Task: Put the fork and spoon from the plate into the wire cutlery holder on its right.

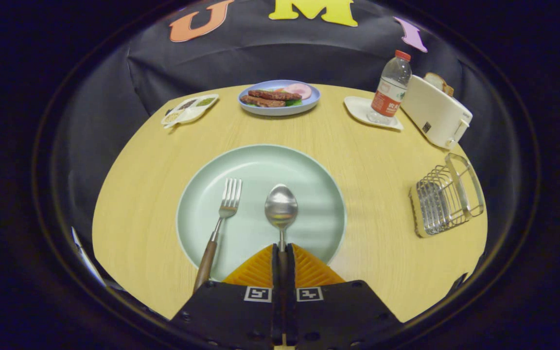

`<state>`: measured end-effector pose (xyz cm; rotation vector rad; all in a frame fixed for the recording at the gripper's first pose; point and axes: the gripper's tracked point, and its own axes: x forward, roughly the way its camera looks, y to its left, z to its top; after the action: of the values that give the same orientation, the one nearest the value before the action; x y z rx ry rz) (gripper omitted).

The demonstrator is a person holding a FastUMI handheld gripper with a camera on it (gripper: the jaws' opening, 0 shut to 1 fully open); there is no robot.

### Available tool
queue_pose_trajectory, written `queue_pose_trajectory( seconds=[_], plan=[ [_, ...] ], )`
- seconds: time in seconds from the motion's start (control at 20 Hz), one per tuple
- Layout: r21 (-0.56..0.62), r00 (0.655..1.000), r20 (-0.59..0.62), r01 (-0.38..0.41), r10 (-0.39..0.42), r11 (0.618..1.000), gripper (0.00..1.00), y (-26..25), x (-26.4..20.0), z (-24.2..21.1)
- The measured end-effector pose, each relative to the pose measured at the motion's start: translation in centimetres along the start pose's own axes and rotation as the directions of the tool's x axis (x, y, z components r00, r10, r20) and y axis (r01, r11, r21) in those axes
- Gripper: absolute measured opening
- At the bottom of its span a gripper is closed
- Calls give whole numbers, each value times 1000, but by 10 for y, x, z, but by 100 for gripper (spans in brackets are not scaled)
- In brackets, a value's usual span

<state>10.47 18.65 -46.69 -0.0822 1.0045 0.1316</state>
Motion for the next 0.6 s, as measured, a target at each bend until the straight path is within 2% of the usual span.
queue_pose_trajectory(
  seconds=[0.25, 0.6],
  plan=[
    [-35, 997, 45, -59, 60, 998, 4, -20, -44, 21],
    [-52, 986, 136, -86, 93, 995, 4, -83, -115, 52]
  ],
)
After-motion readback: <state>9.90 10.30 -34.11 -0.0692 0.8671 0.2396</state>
